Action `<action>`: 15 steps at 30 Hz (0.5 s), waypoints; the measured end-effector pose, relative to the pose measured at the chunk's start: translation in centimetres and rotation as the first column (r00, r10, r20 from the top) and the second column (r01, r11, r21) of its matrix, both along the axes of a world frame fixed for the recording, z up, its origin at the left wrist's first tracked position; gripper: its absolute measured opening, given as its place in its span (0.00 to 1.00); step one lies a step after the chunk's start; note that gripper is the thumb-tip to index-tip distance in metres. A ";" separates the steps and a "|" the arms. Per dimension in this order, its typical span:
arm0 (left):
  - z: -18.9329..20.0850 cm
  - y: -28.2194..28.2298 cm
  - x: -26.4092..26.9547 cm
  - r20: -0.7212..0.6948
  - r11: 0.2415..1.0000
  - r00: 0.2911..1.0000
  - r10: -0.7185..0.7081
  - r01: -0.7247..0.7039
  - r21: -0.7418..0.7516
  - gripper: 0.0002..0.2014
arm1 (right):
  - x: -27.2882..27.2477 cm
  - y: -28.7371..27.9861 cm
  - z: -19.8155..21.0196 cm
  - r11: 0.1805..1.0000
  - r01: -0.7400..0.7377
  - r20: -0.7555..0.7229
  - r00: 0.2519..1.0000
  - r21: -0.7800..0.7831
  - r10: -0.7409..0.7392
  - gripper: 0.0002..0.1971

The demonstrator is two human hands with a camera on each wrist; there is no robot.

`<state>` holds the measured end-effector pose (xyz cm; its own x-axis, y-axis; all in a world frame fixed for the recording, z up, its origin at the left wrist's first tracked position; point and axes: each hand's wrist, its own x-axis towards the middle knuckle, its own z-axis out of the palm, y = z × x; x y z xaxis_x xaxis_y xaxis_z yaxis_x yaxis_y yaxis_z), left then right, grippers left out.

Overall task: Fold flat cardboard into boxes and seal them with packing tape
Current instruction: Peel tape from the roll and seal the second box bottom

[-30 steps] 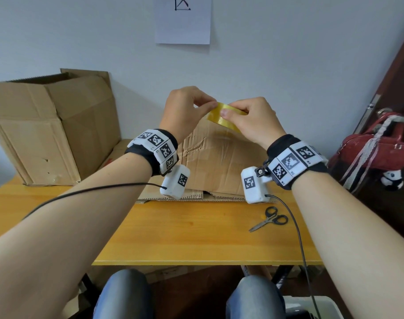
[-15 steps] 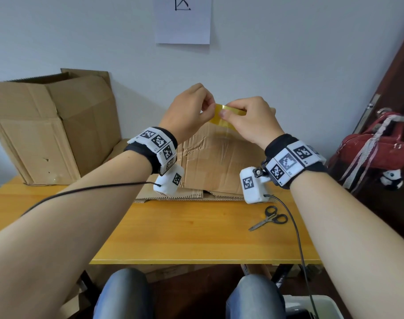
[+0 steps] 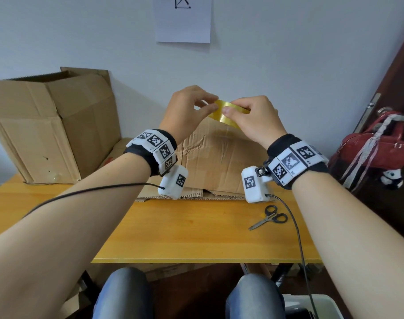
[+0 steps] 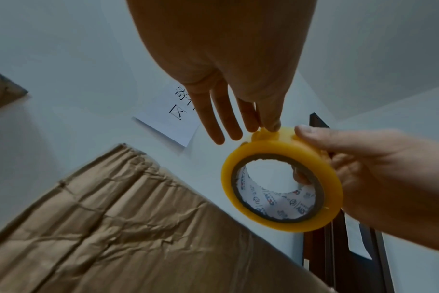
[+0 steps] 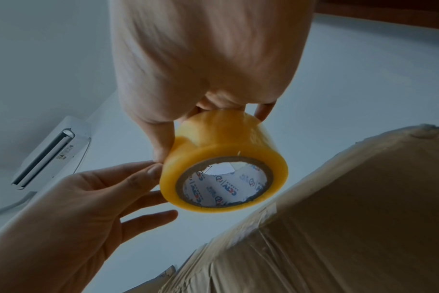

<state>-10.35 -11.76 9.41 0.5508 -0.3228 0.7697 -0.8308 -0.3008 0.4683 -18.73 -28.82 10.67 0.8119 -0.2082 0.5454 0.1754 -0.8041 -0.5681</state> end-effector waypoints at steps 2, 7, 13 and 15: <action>-0.1 -0.1 0.0 0.034 1.000 0.999 0.008 -0.007 -0.020 0.06 | 0.1 -0.1 -0.1 1.000 -0.008 0.005 1.000 -0.003 0.008 0.15; -0.1 -0.1 -0.1 0.104 0.998 0.993 0.053 -0.055 0.015 0.06 | 0.4 -0.3 -0.5 1.000 -0.003 -0.006 1.000 -0.005 0.003 0.15; -0.6 -0.4 -0.5 0.205 0.988 0.975 0.085 -0.109 0.109 0.07 | 0.8 -0.3 -0.7 0.999 0.014 -0.001 1.000 -0.046 -0.014 0.13; -0.6 -0.5 -0.5 0.201 0.985 0.976 0.084 -0.112 0.130 0.08 | 1.0 -0.3 -0.8 0.998 0.031 -0.003 0.999 -0.059 -0.032 0.14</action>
